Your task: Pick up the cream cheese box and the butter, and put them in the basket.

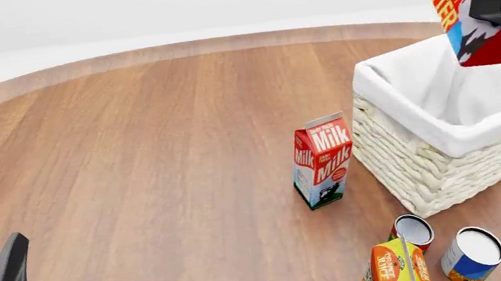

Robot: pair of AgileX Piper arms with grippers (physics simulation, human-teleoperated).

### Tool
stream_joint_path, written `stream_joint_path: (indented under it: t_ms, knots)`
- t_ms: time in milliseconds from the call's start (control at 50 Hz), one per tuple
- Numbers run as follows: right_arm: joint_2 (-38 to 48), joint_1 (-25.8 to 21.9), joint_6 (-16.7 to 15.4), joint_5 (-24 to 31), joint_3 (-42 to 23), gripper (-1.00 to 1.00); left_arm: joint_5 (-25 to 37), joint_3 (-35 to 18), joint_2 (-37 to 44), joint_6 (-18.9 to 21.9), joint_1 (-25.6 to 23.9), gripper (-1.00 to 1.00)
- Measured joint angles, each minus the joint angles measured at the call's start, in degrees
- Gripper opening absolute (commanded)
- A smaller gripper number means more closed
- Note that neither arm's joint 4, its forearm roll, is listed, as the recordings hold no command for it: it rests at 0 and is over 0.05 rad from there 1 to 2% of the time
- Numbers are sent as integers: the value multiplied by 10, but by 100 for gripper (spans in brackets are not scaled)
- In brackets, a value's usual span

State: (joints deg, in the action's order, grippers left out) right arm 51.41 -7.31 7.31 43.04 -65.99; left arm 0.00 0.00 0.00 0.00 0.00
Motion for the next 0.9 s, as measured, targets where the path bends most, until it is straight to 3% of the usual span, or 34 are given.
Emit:
stream_joint_path:
  t_ms: [500, 900]
  knots:
    - [3, 9, 31, 94, -22, -100, 0, 0, 0, 0, 0, 100]
    - [5, -32, 103, 82, 18, -100, 0, 0, 0, 0, 0, 100]
